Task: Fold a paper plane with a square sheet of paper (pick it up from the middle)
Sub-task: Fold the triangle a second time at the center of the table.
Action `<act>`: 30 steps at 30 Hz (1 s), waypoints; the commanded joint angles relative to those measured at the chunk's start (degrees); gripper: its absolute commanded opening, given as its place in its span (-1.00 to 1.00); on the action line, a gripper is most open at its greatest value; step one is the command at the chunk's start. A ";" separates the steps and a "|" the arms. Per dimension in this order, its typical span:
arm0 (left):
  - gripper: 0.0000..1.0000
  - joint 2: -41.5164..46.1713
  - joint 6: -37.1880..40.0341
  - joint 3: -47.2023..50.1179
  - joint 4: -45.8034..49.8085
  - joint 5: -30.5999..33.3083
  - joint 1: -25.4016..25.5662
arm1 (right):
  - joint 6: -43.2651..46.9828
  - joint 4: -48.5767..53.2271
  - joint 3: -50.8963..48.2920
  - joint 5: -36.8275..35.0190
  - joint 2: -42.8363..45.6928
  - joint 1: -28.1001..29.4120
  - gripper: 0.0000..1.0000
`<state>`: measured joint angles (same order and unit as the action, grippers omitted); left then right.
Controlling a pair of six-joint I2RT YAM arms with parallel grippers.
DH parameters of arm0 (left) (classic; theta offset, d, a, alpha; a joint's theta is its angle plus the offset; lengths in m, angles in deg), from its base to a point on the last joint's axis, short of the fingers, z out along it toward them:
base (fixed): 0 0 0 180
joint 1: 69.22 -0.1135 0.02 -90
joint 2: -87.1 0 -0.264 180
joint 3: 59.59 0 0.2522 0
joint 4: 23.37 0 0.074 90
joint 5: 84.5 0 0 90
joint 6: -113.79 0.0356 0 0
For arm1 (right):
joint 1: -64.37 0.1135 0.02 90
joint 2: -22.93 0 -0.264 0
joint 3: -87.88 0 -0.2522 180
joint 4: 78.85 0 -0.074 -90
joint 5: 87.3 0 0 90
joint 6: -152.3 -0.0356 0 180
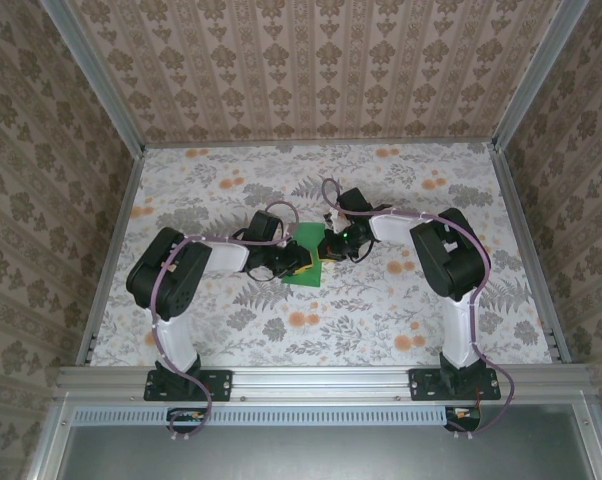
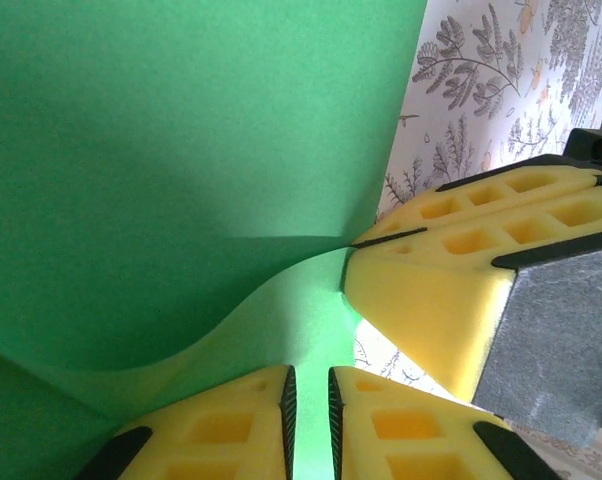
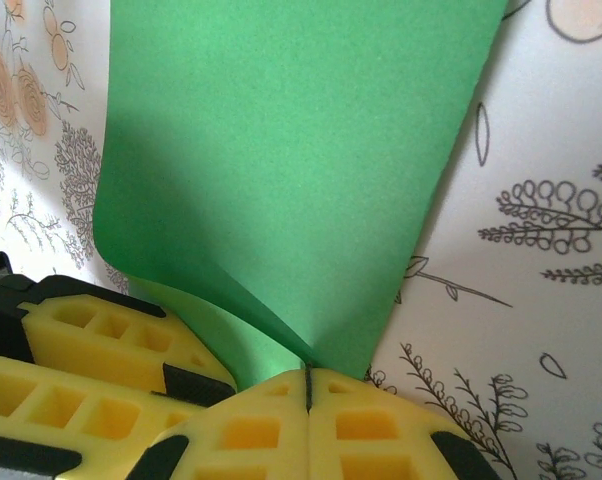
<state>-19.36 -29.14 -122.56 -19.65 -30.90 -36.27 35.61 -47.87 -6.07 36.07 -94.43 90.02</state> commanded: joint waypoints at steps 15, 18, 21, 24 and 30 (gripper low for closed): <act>-0.73 -0.68 -1.90 2.54 3.63 5.73 1.26 | -1.51 0.83 -2.68 -2.06 6.27 -0.45 -0.75; -0.73 -0.60 -1.92 2.63 3.54 5.82 1.33 | -1.51 0.68 -2.10 -0.21 4.85 -0.03 -0.80; -0.74 -0.51 -1.91 2.78 3.41 5.83 1.33 | -1.57 0.66 -1.08 0.53 3.50 0.36 -0.82; -0.74 -0.42 -1.99 2.73 3.35 5.83 1.33 | -1.43 0.81 -0.03 0.91 2.08 0.45 -0.83; -0.76 -0.09 -1.75 2.22 3.36 5.38 1.33 | -0.45 2.23 1.12 -0.23 -0.56 0.48 -0.84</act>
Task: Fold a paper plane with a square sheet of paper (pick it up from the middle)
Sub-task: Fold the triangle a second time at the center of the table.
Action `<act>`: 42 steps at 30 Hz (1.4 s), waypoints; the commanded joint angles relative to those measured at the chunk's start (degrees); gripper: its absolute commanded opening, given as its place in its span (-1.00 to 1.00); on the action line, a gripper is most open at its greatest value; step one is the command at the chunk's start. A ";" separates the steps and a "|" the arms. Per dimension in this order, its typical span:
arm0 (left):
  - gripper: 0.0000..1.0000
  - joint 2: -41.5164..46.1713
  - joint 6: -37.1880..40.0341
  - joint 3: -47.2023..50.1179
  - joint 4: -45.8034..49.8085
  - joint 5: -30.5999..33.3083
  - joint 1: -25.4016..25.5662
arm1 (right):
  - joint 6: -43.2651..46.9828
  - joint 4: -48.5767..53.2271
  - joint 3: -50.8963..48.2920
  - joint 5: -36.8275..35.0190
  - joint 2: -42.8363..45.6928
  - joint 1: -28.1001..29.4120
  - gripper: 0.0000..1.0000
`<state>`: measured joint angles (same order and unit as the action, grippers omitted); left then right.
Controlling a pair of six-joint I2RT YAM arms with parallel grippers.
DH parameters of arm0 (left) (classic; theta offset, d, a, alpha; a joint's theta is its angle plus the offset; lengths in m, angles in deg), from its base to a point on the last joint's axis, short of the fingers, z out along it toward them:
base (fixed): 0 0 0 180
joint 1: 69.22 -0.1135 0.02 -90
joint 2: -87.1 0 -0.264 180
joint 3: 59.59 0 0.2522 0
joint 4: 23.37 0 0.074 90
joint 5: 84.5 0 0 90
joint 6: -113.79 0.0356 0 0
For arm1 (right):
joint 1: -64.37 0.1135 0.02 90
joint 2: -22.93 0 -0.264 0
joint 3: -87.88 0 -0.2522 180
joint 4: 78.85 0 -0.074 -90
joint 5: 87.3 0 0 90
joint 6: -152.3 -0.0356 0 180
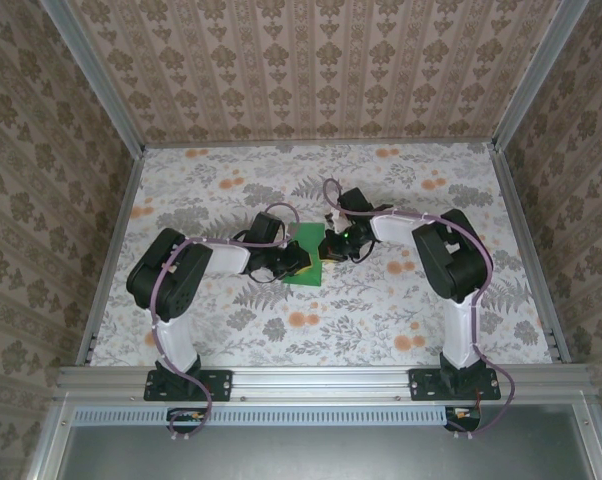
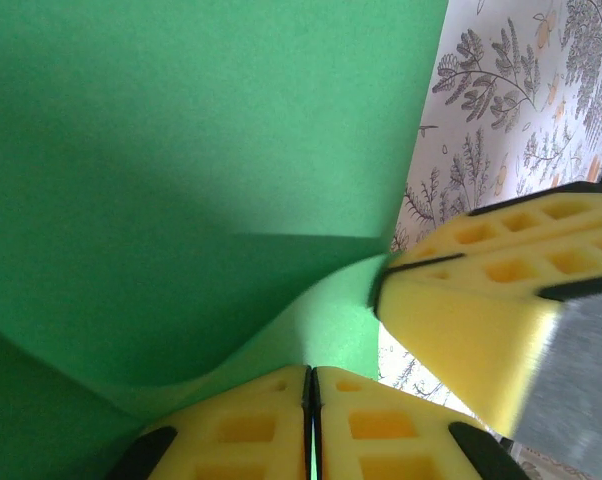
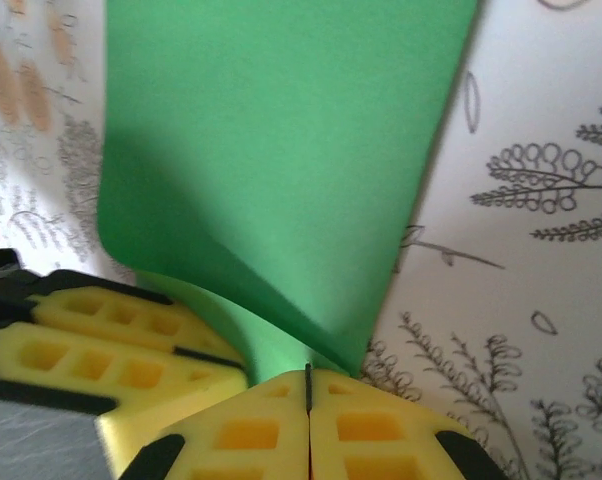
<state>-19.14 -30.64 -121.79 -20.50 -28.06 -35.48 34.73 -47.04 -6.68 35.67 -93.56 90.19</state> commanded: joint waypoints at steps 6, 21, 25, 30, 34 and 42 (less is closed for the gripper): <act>-0.70 3.48 1.36 -1.60 5.30 0.45 -0.88 | 3.34 5.58 1.80 -4.84 -2.82 0.28 -0.85; -0.72 0.52 7.56 -8.75 14.71 2.74 -1.30 | 5.35 8.39 2.91 -8.09 -3.95 0.28 -0.88; -0.73 -0.76 8.42 -9.03 16.65 4.37 -1.30 | 5.85 8.86 2.85 -8.73 -4.14 0.37 -0.88; -0.73 -1.71 9.50 -9.65 19.16 7.08 -2.12 | 7.62 10.20 2.90 -10.56 -4.52 0.33 -0.88; -0.74 -1.66 10.54 -9.83 20.98 9.03 -3.83 | 9.51 11.51 3.11 -13.03 -4.95 0.32 -0.89; -0.74 -2.04 13.67 -11.61 22.89 7.90 -9.95 | 12.80 12.45 2.90 -17.67 -4.87 0.28 -0.89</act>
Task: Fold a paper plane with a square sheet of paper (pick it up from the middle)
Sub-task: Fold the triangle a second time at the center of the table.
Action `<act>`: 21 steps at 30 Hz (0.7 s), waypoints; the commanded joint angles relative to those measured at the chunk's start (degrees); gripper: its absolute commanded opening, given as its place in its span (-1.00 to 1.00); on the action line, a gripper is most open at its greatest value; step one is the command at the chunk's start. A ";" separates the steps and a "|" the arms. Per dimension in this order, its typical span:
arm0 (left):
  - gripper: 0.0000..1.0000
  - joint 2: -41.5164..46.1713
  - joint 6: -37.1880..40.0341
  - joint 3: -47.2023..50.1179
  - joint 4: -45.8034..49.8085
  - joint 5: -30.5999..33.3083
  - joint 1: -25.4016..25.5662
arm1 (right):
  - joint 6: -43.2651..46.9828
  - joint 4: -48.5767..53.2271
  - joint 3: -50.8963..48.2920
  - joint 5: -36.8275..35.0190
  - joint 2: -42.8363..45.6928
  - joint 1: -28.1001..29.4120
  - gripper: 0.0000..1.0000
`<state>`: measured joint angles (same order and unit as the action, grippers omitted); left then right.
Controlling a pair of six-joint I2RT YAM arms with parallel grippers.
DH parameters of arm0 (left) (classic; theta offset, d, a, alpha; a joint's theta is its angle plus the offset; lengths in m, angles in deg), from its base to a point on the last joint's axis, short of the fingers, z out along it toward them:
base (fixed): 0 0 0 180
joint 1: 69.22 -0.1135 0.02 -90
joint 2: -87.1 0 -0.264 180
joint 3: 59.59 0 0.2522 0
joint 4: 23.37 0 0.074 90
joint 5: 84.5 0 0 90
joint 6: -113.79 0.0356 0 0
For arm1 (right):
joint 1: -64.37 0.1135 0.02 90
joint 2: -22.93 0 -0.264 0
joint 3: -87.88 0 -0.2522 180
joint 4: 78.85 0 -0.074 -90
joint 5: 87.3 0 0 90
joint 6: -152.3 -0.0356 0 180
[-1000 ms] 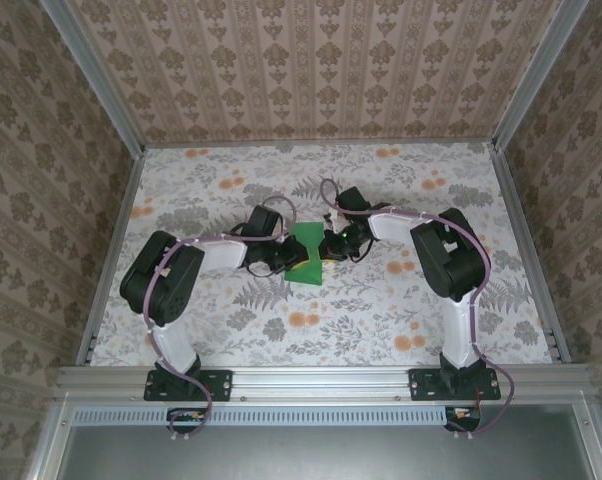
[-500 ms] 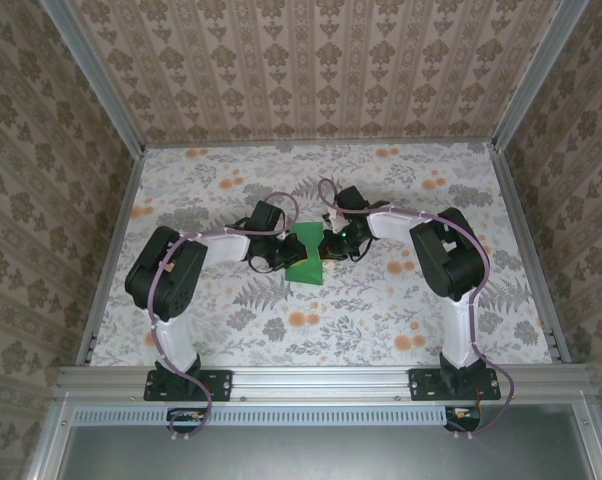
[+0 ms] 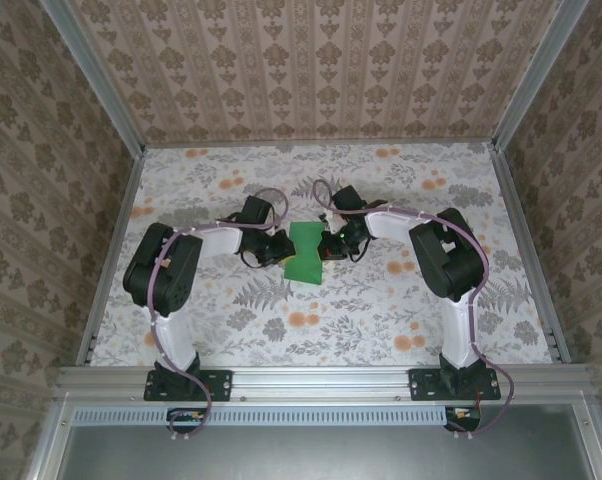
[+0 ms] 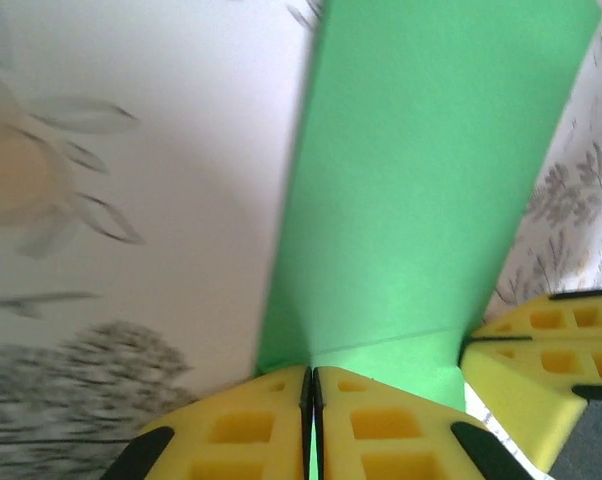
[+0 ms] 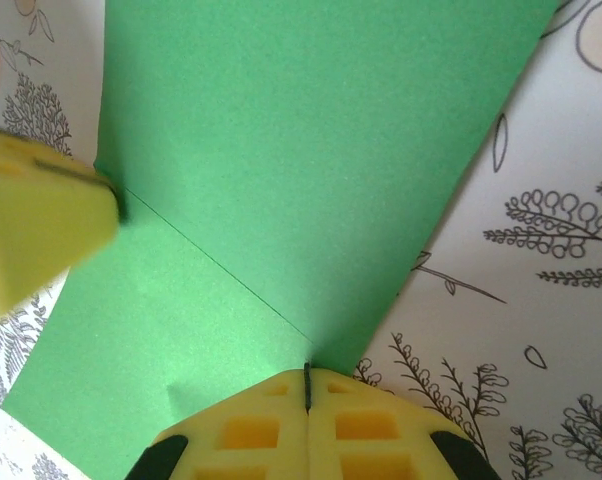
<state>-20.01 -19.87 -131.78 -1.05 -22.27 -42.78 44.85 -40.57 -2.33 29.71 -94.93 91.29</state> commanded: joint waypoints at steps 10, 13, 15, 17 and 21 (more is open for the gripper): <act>-0.74 4.67 5.72 -3.35 1.89 0.01 -0.62 | 1.74 5.42 -1.43 -9.93 -2.98 -0.79 -0.90; -0.78 4.61 5.05 -2.88 0.64 -0.50 3.22 | 1.29 4.78 -1.44 -8.70 -2.99 -0.79 -0.90; -0.82 3.57 4.12 -2.31 -0.47 -0.45 4.57 | 1.11 4.54 -1.33 -8.11 -2.85 -0.88 -0.90; -0.86 2.20 3.27 -1.66 -1.19 -0.44 5.22 | 0.94 4.32 -1.24 -7.45 -2.70 -0.79 -0.90; -0.93 -0.04 2.21 -0.91 -2.32 -0.60 5.81 | 0.85 3.81 -1.06 -5.60 -1.76 -0.81 -0.90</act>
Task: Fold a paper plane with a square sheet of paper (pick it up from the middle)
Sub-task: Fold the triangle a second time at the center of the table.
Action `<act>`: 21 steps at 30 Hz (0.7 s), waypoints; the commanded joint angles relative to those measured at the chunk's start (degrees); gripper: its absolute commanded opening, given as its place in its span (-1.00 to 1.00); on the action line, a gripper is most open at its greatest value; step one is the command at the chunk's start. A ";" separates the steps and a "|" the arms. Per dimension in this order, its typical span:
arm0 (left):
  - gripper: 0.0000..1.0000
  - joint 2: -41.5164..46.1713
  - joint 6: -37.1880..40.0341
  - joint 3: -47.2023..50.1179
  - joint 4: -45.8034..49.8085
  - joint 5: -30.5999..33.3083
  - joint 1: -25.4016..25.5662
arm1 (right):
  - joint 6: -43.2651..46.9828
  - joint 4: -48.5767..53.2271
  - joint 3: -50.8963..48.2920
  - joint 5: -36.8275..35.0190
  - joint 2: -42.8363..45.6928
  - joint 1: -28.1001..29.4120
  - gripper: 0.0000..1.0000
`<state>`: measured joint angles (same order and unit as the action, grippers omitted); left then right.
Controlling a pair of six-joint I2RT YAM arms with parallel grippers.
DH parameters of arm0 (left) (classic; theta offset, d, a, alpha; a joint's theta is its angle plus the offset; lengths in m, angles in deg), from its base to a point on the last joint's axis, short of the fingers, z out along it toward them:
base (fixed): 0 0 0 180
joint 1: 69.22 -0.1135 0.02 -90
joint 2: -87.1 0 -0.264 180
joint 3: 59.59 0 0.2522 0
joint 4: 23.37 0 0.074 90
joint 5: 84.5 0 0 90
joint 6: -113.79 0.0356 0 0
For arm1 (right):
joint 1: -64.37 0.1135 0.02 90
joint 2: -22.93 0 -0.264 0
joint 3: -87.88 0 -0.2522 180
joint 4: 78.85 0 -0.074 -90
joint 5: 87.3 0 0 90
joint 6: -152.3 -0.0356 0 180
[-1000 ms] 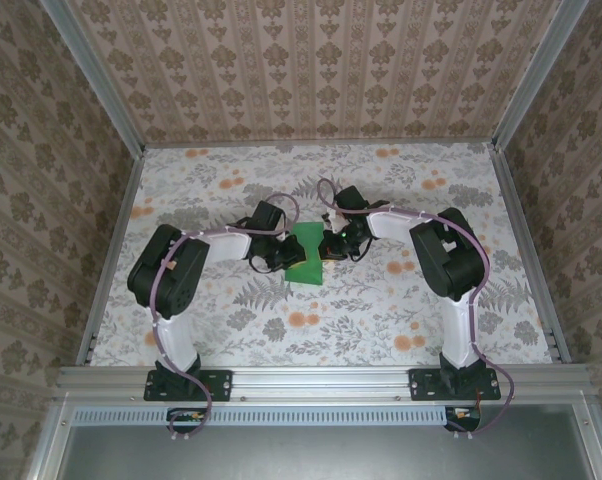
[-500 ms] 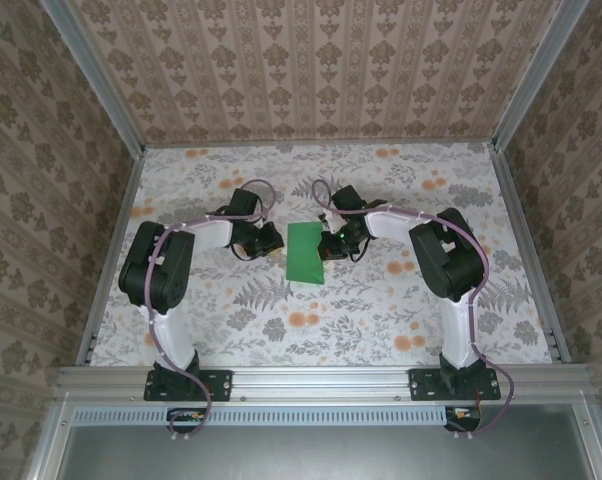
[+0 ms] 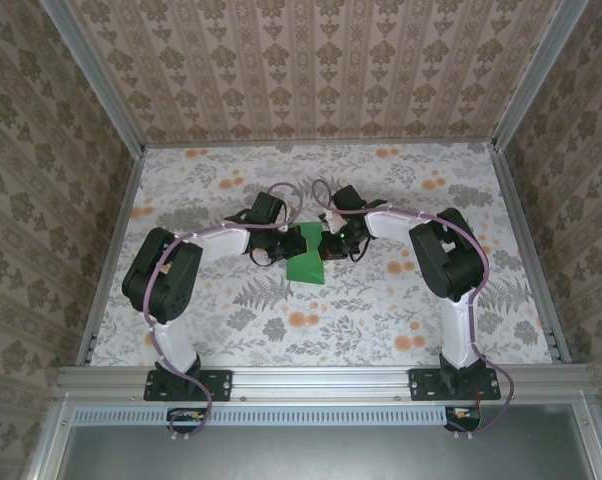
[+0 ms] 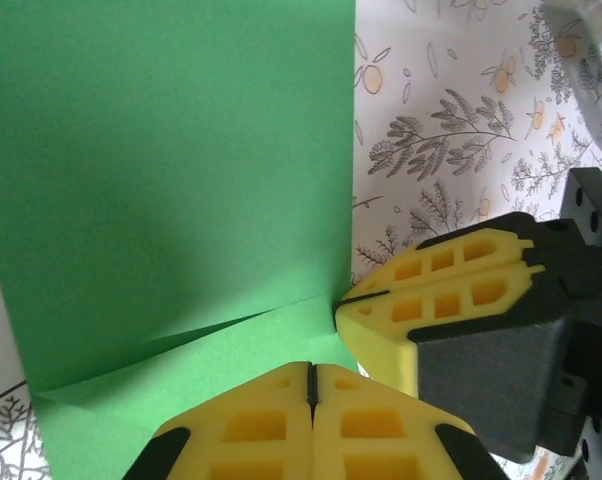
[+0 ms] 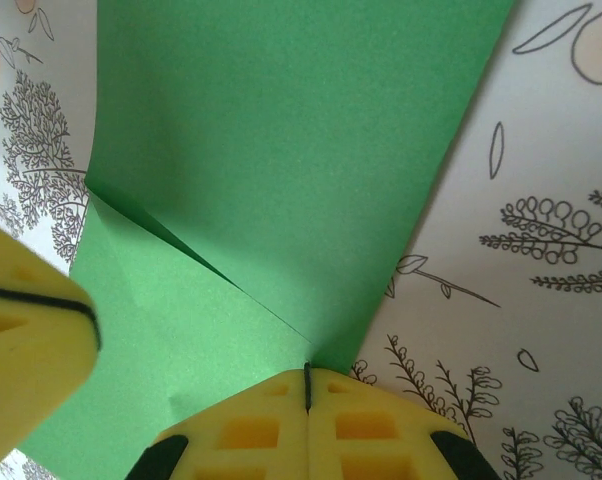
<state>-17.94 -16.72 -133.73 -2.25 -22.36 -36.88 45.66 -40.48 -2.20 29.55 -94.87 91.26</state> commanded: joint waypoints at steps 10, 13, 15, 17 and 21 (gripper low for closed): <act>-1.00 -4.05 -1.93 1.75 1.60 3.02 0.70 | -0.21 3.37 0.11 -1.60 1.33 -0.76 -0.90; -1.00 -4.81 -2.31 2.38 1.76 3.42 1.13 | -0.68 3.54 0.88 -0.03 2.52 -0.79 -0.89; -1.00 -4.92 -2.55 2.98 1.63 3.73 1.36 | -2.04 3.14 0.57 0.69 4.43 -0.79 -0.88; -1.00 -4.70 -2.97 4.00 1.14 4.01 1.59 | -4.51 1.18 -1.75 2.16 7.52 -0.79 -0.85; -1.00 -4.79 -3.78 5.93 -0.78 3.69 1.93 | -11.84 -4.05 -8.89 3.97 14.26 -0.24 -0.84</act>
<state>-20.78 -19.19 -130.99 -5.77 -20.61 -35.85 40.02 -41.71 -7.77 31.00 -85.99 90.72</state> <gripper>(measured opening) 0.054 0.083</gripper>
